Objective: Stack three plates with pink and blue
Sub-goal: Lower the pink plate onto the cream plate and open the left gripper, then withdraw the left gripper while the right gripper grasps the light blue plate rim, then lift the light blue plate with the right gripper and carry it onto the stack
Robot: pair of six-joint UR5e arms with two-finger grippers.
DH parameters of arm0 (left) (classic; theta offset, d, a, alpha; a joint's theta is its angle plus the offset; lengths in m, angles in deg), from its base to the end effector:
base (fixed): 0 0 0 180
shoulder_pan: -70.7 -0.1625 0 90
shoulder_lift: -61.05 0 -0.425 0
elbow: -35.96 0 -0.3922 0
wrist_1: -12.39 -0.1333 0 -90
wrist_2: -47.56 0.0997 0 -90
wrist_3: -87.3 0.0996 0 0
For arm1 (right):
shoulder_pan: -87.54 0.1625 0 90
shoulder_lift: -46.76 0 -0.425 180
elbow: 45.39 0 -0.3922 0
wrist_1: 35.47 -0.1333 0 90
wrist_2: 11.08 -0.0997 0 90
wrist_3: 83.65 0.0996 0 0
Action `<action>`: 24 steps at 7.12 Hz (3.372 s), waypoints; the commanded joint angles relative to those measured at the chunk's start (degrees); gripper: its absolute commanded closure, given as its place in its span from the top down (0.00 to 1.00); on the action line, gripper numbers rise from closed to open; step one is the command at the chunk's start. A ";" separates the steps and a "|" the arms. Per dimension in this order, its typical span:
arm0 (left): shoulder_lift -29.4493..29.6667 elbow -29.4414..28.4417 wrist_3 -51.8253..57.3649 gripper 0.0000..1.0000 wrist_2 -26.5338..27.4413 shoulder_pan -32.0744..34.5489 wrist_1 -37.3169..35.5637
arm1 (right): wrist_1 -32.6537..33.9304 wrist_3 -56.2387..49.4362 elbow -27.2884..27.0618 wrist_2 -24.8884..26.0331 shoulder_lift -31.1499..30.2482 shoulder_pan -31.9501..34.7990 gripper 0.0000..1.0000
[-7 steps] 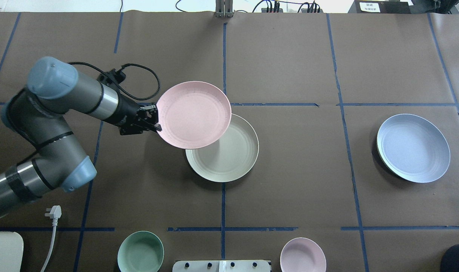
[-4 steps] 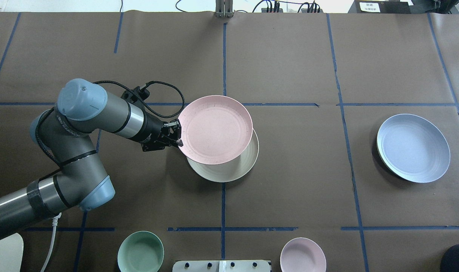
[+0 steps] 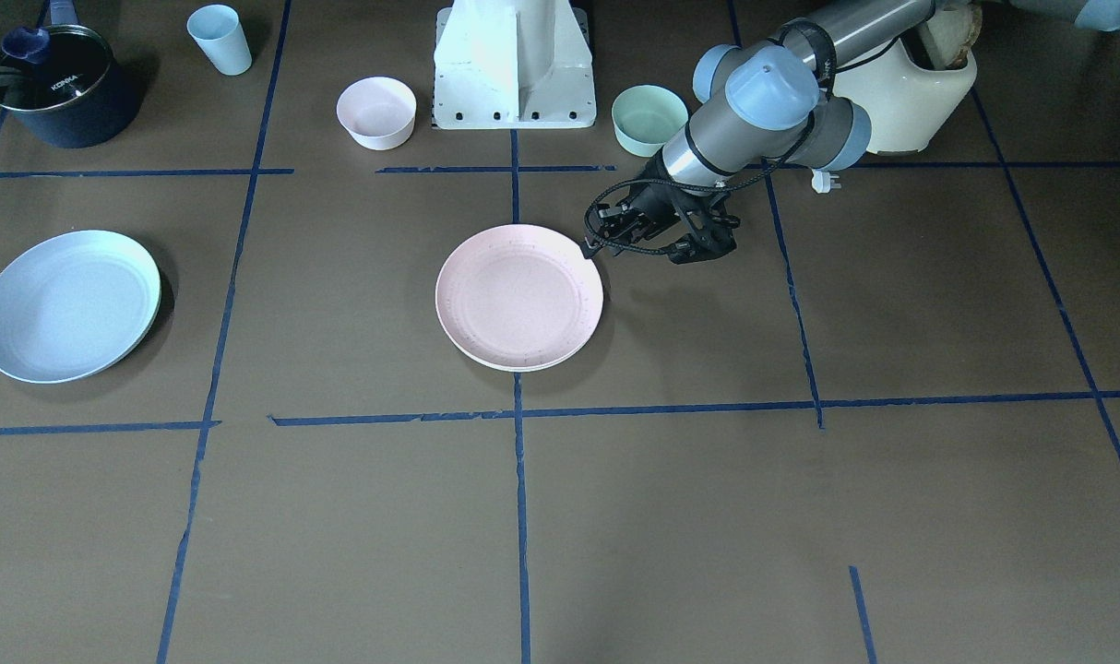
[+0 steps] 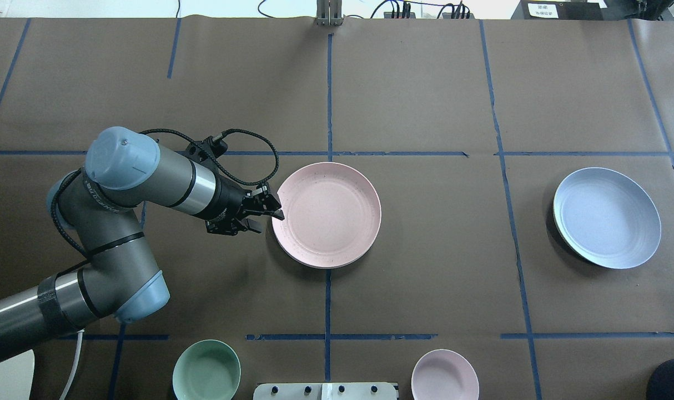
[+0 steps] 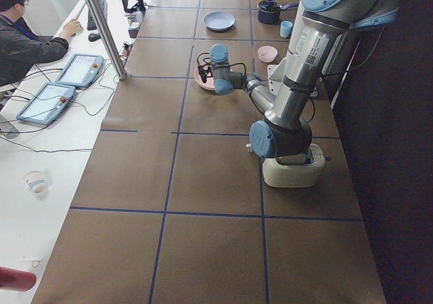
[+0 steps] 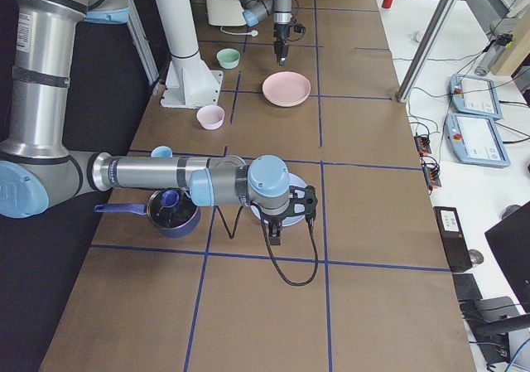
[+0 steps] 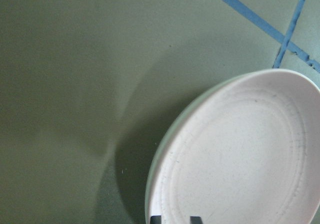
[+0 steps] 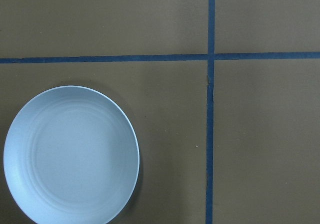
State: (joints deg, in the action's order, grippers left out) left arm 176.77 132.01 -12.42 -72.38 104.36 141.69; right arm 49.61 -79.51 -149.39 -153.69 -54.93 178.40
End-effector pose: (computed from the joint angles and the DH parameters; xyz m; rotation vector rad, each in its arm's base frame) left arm 0.4796 -0.4198 0.2726 -0.1923 1.2783 -0.3257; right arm 0.0603 -0.4114 0.6103 0.0909 -0.9198 0.0230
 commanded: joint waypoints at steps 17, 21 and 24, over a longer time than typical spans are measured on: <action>-15.17 25.68 32.11 1.00 -0.56 12.57 -39.47 | -50.80 49.82 19.98 8.78 0.79 -24.88 0.00; -25.08 24.81 60.62 1.00 -0.90 23.07 -39.82 | -50.63 52.79 13.30 4.65 5.77 -24.42 0.00; -28.44 14.73 87.68 1.00 -10.65 39.24 -39.74 | -46.96 69.81 13.12 1.28 20.69 -24.32 0.00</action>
State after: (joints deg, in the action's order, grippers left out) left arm 149.34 151.29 64.28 -79.91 137.34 101.88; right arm 0.41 -16.21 -136.10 -151.93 -40.31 154.43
